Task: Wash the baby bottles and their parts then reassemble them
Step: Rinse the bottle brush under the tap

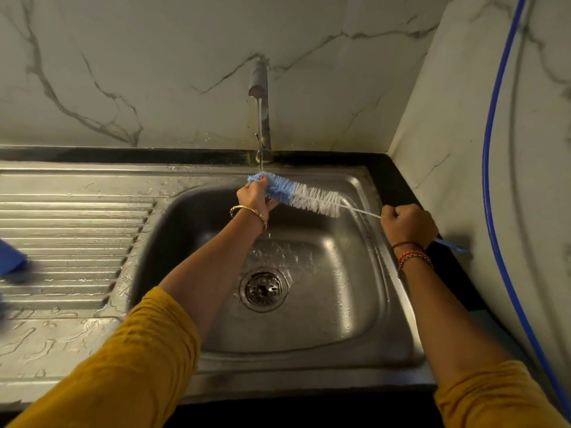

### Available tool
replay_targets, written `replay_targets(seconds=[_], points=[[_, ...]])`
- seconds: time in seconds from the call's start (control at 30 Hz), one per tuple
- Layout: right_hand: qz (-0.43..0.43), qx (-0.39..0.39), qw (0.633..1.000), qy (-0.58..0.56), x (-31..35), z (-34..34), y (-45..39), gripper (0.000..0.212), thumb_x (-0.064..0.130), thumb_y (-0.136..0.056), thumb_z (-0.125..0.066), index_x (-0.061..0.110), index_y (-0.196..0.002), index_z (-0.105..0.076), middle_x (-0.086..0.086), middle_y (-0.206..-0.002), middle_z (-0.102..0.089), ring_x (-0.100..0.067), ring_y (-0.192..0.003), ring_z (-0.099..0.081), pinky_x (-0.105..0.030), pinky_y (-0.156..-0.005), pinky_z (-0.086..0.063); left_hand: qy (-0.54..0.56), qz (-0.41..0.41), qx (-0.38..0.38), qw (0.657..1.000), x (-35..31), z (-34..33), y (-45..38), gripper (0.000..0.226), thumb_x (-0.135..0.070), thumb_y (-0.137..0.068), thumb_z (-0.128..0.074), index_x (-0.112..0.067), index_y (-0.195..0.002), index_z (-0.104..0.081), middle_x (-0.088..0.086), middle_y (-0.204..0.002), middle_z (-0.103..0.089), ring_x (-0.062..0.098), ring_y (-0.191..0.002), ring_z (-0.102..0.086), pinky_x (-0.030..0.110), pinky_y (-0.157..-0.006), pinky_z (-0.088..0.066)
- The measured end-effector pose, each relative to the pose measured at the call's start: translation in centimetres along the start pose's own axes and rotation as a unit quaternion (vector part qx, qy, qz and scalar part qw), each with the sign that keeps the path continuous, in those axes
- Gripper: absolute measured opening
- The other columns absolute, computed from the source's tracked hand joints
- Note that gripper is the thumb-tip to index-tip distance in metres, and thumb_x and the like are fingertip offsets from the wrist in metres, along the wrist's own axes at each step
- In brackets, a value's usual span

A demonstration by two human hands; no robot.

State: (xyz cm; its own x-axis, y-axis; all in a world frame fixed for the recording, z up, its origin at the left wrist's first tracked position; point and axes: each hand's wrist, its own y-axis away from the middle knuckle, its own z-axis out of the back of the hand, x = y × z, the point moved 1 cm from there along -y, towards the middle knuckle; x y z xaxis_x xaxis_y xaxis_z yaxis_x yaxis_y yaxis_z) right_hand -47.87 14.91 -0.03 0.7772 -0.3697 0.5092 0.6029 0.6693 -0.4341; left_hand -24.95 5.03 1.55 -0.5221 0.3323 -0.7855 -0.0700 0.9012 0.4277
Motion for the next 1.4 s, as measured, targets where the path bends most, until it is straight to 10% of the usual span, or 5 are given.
replay_targets(seconds=[0.7, 0.93, 1.4], points=[[0.031, -0.072, 0.993, -0.082, 3.4, -2.3, -1.8, 0.048, 0.025, -0.076, -0.037, -0.007, -0.048, -0.058, -0.021, -0.042, -0.049, -0.019, -0.042, -0.03, -0.015, -0.052, -0.009, 0.049, -0.035, 0.069, 0.996, -3.7, 0.1, -3.1, 0.028, -0.021, -0.097, -0.047, -0.006, -0.12, -0.046, 0.013, -0.112, -0.05, 0.028, -0.099, -0.055, 0.048, -0.092, -0.049], [0.044, 0.006, 0.996, -0.081, 7.1, -4.1, -2.2, 0.046, 0.026, -0.086, -0.041, -0.007, -0.062, -0.063, -0.011, -0.053, -0.046, -0.021, -0.051, -0.037, -0.018, -0.048, -0.013, 0.076, -0.087, 0.028, 0.993, -6.6, 2.2, -4.4, 0.015, -0.021, -0.096, -0.048, -0.009, -0.103, -0.05, 0.006, -0.096, -0.053, 0.024, -0.097, -0.055, 0.034, -0.068, -0.055], [0.124, 0.076, 0.983, -0.116, 15.6, -7.2, -3.6, 0.04, 0.027, -0.08, -0.046, 0.002, -0.052, -0.06, -0.007, -0.043, -0.04, -0.023, -0.051, -0.043, -0.021, -0.044, -0.021, 0.148, -0.164, -0.023, 0.975, -12.0, 8.1, -5.6, 0.017, -0.022, -0.094, -0.052, -0.008, -0.104, -0.052, 0.009, -0.102, -0.056, 0.03, -0.111, -0.056, 0.035, -0.081, -0.053]])
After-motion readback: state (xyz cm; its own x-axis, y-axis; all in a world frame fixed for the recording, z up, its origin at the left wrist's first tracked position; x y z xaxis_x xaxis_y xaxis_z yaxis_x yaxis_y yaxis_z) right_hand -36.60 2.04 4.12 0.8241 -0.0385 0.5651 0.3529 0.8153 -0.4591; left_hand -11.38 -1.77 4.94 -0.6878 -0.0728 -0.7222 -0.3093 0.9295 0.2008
